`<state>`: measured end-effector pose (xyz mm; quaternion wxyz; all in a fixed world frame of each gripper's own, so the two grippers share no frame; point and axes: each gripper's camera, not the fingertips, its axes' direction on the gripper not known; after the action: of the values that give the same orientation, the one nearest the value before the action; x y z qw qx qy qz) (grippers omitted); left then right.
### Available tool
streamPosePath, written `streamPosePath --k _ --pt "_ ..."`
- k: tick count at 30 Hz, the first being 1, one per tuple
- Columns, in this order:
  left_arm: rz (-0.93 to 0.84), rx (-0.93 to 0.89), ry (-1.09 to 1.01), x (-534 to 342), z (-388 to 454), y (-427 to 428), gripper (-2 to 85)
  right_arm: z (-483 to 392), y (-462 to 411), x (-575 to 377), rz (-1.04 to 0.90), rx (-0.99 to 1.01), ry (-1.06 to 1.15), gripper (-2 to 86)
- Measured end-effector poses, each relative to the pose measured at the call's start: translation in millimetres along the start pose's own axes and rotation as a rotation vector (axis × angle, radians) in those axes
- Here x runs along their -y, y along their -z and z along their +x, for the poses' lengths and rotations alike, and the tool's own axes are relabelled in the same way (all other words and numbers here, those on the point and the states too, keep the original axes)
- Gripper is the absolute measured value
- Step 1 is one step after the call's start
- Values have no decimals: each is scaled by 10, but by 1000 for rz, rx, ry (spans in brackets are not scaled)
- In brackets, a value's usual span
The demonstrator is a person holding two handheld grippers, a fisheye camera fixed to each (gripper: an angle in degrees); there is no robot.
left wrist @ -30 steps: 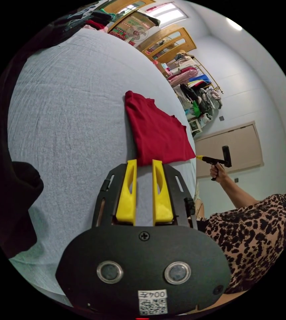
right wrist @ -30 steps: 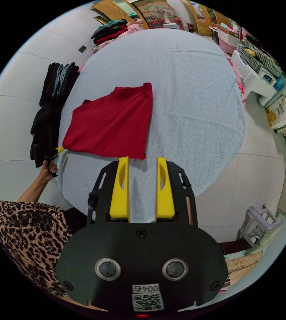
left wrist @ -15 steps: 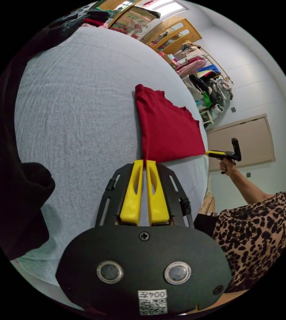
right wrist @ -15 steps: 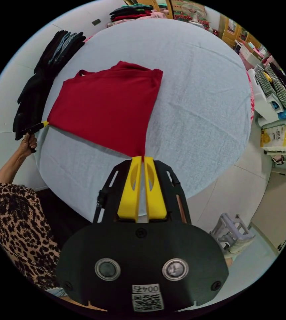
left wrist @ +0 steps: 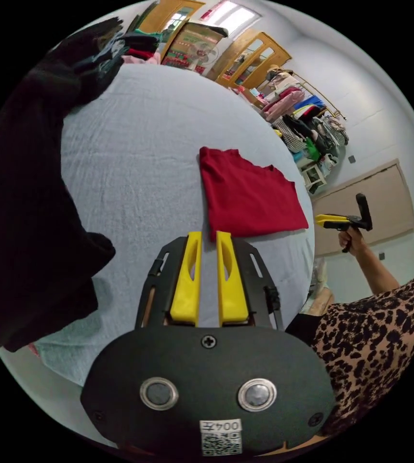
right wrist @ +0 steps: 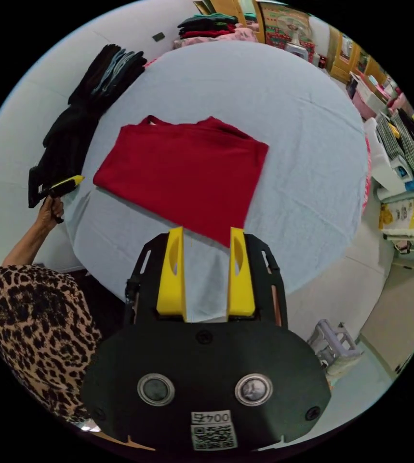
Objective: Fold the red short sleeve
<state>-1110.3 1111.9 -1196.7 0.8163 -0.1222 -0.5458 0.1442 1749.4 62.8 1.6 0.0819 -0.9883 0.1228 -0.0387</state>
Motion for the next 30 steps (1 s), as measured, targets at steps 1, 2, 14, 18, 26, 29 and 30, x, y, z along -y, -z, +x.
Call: streamPosePath --k 1,2,14,18,26,29,30 --pt "7 4 -13 24 82 16 56 -90 -30 77 -8 -9 11 137" --pt "10 5 -44 96 255 9 60 -268 -105 231 -30 -30 35 137" --pt "-197 147 -165 649 1016 -759 37 -970 -739 996 -283 -201 22 96" --pt "-190 169 -181 618 1113 -720 30 -1184 -806 1110 -336 -257 55 86" --pt "-194 128 -175 615 1039 -630 28 -1389 -830 1130 -326 -272 71 76" --pt "-180 94 -159 588 947 -584 27 -1477 -831 1073 -301 -283 123 76" --pt "-178 82 -157 582 912 -564 27 -1496 -834 1068 -301 -283 137 76"
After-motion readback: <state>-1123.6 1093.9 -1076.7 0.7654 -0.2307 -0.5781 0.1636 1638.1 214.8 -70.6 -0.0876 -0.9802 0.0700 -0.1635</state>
